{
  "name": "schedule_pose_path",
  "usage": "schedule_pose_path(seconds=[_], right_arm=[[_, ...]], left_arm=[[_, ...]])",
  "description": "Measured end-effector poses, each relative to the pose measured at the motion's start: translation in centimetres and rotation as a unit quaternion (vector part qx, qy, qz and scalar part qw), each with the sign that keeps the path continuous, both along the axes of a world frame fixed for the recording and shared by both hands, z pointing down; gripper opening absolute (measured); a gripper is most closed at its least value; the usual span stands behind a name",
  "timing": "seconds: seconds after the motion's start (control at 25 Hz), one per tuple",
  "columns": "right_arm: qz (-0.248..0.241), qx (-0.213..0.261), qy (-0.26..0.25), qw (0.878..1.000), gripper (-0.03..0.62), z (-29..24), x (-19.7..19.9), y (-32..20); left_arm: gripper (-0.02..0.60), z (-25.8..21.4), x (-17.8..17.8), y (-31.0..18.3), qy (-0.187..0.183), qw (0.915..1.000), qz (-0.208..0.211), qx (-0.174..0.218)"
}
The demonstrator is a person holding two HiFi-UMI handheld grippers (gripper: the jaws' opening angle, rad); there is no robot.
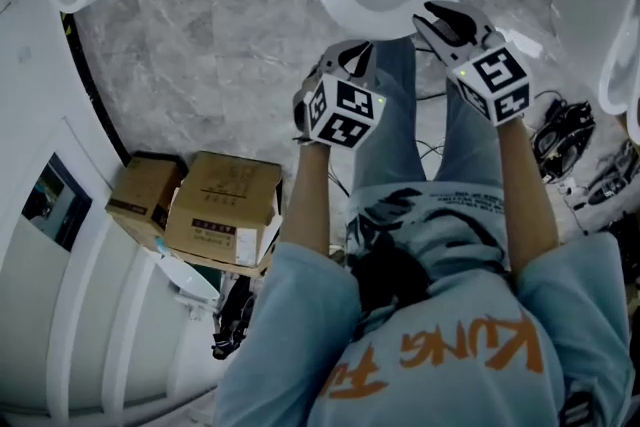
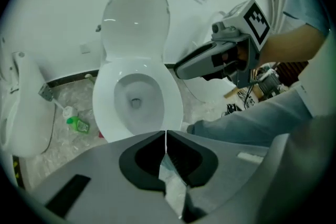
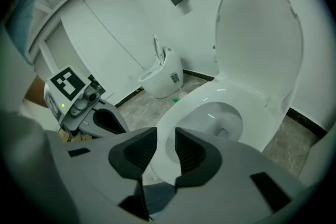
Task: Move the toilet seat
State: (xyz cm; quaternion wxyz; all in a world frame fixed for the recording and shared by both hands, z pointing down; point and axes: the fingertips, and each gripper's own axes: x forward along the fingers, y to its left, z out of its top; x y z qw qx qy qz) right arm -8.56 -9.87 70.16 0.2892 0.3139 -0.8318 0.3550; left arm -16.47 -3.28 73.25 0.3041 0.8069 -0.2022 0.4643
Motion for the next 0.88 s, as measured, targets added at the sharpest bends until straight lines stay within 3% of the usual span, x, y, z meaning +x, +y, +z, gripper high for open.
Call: schedule_pose_path(seconds=[0.16, 0.24, 0.44, 0.68, 0.88], right_arm=[[-0.058, -0.017, 0.021, 0.998, 0.163, 3.0, -1.3, 2.3], [-0.098, -0.022, 0.033, 0.994, 0.203, 4.6, -2.0, 3.5], [-0.193, -0.035, 0.068, 0.978, 0.288, 8.8, -4.2, 6.2], [-0.318, -0.042, 0.115, 0.94, 0.345, 14.4, -5.9, 8.6], [-0.425, -0.014, 0.158, 0.891, 0.352, 17.5, -7.2, 9.8]], left_arm=[[0.007, 2.5, 0.5, 0.3, -0.008, 0.9967, 0.081, 0.003], [0.085, 3.7, 0.5, 0.5, -0.013, 0.9935, 0.113, 0.003], [0.159, 7.2, -0.6, 0.7, -0.041, 0.9775, 0.207, 0.009], [0.251, 10.5, -1.4, 1.5, -0.069, 0.948, 0.31, 0.015], [0.273, 11.9, -2.0, 2.1, -0.075, 0.9421, 0.327, 0.015]])
